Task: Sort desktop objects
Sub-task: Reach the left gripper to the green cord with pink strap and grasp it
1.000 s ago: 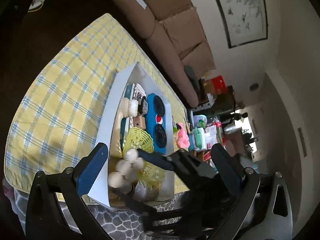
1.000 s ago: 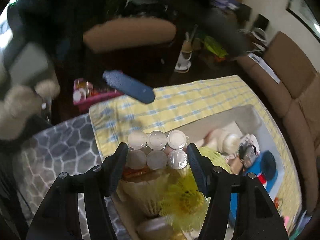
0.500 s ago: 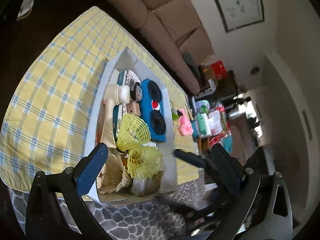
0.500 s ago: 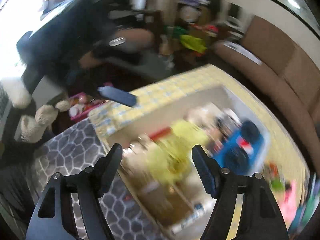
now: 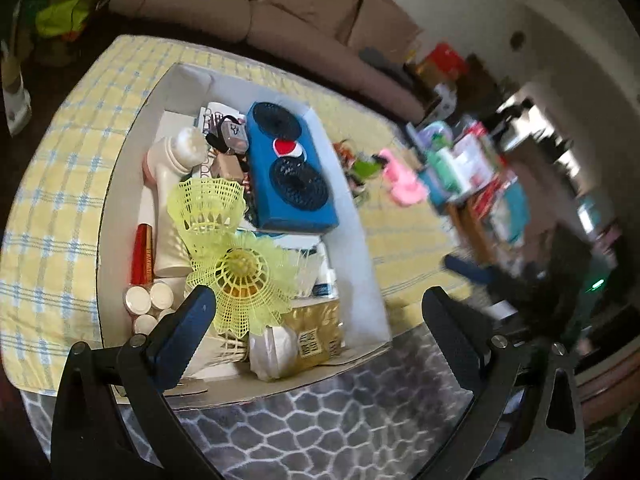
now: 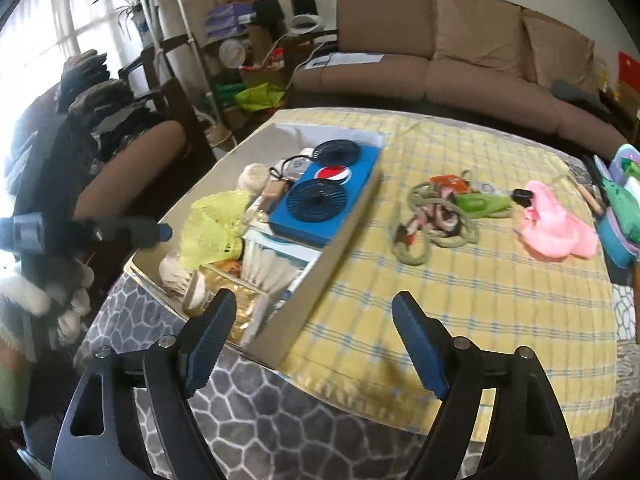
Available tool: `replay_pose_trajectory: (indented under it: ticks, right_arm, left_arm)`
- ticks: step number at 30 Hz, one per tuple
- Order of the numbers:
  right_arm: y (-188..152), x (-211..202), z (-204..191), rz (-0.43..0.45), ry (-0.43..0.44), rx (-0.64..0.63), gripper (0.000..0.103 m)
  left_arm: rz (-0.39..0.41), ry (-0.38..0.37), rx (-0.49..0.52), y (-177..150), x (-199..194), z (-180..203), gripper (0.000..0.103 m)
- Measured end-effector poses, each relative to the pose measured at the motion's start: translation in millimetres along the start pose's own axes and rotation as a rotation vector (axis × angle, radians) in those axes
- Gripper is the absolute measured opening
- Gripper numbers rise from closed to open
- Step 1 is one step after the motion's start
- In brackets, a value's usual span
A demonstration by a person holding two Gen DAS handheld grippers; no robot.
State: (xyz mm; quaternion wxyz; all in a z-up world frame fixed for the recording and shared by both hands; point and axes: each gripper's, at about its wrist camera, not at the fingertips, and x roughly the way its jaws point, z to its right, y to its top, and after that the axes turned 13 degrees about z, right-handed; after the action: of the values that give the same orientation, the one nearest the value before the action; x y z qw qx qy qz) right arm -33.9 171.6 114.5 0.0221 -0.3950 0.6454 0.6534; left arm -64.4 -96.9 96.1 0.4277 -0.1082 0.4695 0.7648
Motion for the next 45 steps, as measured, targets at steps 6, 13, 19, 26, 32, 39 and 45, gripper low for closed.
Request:
replay_pose_trajectory:
  ticks: [6,13,19,26,32,39,45]
  right_arm:
    - [-5.0,-6.4,21.2,0.034,-0.032,0.062,0.083]
    - [-12.3,-19.5,49.8,0.069,-0.066,0.128,0.083]
    - [-15.9,-22.4,75.8,0.088,-0.098,0.163,0.083]
    - [-19.0,-7.0,104.5,0.085,-0.144,0.191,0.083]
    - [-21.5,10.5,131.8,0.065,-0.165,0.201,0.083]
    - [-22.7,11.7,162.8,0.06,-0.185,0.219,0.083]
    - [-28.7,6.3,176.1,0.051,-0.192,0.245,0.083]
  left_arm:
    - [-0.015,0.177,0.182,-12.0,5.6,37.2,0.103]
    - [-0.032,0.217,0.253,-17.5,16.2,69.5,0.103]
    - [-0.049,0.228,0.301,-16.3,38.1,96.9,0.103]
    - [-0.09,0.231,0.432,-1.3,79.3,122.8,0.103]
    - [-0.148,0.27,0.597,28.6,136.8,143.7,0.103]
    - [-0.256,0.346,0.72,45.3,220.3,152.8,0.09]
    - [-0.358,0.405,0.774,53.0,289.4,155.4,0.088]
